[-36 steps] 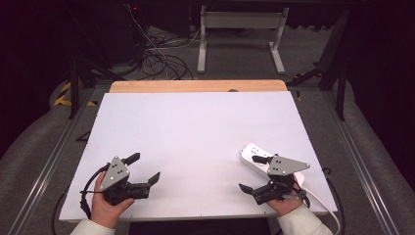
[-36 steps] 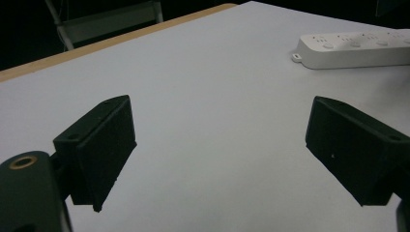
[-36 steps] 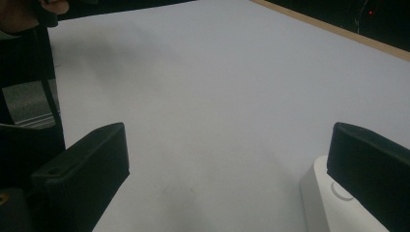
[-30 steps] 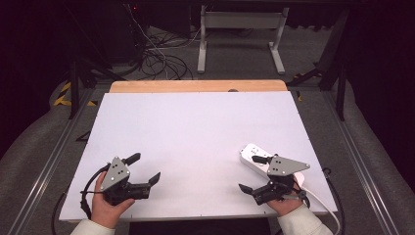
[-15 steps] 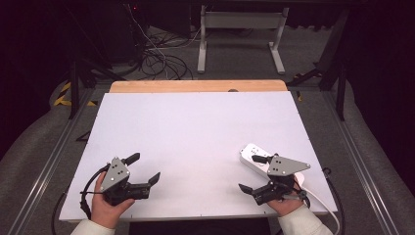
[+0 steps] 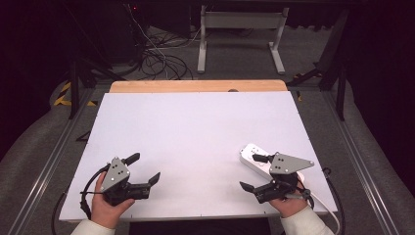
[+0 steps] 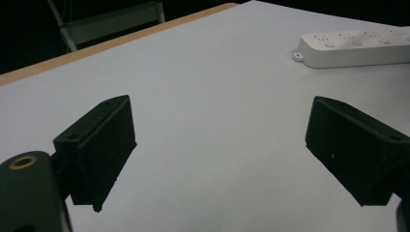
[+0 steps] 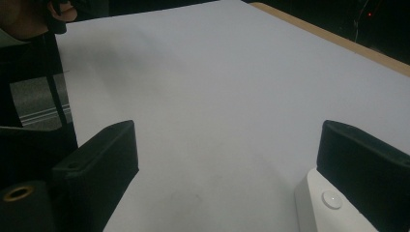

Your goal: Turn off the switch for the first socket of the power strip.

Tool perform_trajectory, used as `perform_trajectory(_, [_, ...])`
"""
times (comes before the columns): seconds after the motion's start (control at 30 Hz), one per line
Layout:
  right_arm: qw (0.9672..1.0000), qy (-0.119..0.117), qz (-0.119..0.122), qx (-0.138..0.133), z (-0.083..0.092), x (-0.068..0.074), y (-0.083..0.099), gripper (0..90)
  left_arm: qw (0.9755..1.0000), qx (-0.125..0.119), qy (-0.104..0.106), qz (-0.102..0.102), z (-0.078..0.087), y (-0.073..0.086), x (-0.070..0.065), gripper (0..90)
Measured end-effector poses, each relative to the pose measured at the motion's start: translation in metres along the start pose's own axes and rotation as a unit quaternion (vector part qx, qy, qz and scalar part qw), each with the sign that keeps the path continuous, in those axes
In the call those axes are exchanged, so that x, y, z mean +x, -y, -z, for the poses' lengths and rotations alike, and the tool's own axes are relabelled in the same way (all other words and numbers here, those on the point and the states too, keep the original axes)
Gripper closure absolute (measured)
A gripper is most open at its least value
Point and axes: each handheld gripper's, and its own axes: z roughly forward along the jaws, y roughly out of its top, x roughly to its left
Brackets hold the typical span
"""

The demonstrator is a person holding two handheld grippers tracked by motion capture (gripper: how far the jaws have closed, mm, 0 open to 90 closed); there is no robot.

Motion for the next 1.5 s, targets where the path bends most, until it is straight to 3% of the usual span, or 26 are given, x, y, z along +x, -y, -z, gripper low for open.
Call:
perform_trajectory(0.37, [0.9998,0.016,0.000,0.009,0.008,-0.003,-0.009,10.9,1.0000,0.000,-0.001,-0.002,0.000,0.000,0.000,10.9])
perform_trajectory(0.57, [0.9996,0.026,0.004,0.013,0.012,-0.005,-0.016,13.1,1.0000,-0.003,0.002,0.007,0.000,0.000,0.000,10.9])
perform_trajectory(1.07, [0.9988,0.028,0.003,0.039,0.019,-0.009,-0.025,20.5,0.9999,-0.003,0.001,0.013,0.000,0.000,0.000,10.9])
perform_trajectory(1.5, [0.9954,0.054,-0.023,0.076,0.035,-0.024,-0.026,29.4,0.9999,-0.002,-0.002,0.012,0.001,0.000,0.000,10.9])
